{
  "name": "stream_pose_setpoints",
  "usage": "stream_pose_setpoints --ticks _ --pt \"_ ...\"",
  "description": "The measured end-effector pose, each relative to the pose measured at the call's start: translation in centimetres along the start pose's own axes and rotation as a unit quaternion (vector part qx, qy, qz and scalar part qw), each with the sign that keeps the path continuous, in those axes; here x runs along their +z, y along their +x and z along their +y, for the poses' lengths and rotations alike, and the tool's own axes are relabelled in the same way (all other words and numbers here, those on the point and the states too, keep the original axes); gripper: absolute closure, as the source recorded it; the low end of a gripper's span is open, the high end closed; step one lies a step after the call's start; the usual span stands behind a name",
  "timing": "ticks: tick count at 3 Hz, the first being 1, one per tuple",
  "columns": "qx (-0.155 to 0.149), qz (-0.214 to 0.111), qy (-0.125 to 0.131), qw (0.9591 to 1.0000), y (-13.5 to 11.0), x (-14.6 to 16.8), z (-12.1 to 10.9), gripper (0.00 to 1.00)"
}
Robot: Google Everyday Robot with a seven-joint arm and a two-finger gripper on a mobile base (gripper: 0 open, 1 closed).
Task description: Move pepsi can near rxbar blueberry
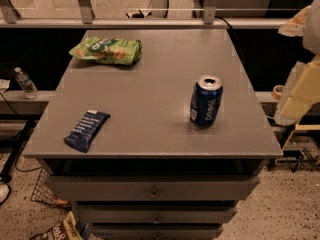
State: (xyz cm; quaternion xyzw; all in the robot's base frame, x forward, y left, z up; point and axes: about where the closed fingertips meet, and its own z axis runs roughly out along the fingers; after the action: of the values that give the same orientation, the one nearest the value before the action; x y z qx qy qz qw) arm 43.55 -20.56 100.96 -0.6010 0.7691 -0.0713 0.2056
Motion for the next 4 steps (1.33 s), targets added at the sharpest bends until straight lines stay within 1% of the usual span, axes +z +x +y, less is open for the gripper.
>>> stream_pose_setpoints --ticks 1,2,3,4 --pt "0.000 0.000 0.000 1.0000 0.0 0.0 0.0 0.00" --pt "0.010 -0.017 -0.008 0.9998 -0.5 0.8 -0.3 0.00" --pt "0.032 -0.036 -0.018 0.9986 -1.4 2.4 -0.3 0.00" --pt "0.047 -0.050 -0.030 0.9972 -2.4 5.3 -0.1 0.00"
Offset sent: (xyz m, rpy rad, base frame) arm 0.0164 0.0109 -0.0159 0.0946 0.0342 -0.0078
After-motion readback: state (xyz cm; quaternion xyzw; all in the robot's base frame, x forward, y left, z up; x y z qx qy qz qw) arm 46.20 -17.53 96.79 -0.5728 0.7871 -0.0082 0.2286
